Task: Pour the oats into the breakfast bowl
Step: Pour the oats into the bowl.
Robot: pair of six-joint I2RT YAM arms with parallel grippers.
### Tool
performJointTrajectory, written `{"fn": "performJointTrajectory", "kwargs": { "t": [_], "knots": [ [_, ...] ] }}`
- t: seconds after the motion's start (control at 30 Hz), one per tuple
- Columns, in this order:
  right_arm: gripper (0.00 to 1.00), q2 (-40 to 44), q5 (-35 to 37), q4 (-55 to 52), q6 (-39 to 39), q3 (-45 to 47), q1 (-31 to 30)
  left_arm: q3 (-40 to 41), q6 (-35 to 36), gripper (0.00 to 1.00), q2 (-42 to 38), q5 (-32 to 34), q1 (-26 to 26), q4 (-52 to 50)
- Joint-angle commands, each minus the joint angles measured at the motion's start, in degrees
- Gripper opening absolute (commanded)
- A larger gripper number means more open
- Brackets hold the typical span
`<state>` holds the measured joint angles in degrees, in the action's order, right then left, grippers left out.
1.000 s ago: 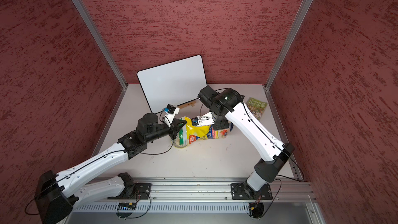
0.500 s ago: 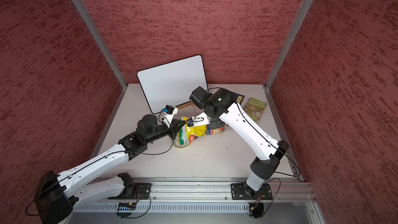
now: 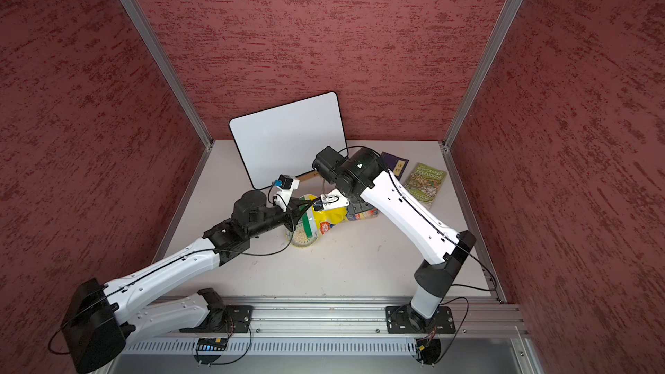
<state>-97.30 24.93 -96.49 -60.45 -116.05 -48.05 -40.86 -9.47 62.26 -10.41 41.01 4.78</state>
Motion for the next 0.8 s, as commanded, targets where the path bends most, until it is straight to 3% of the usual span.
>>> {"fn": "performJointTrajectory", "kwargs": {
  "t": [0.0, 0.43, 0.77],
  "knots": [
    [0.00, 2.6, 6.5, 4.2, 0.1, -0.9, -1.3, 1.6, -0.5, 0.02, -2.4, 0.1, -0.8, 0.8],
    [0.00, 1.4, 9.5, 4.4, -0.2, 0.1, -3.6, 7.3, -2.5, 0.06, -4.8, 1.2, -2.6, 2.3],
    [0.00, 0.6, 11.9, 4.2, -1.0, -1.2, -5.1, 9.6, -2.7, 0.03, -7.2, 2.3, -4.5, 2.1]
  ]
}}
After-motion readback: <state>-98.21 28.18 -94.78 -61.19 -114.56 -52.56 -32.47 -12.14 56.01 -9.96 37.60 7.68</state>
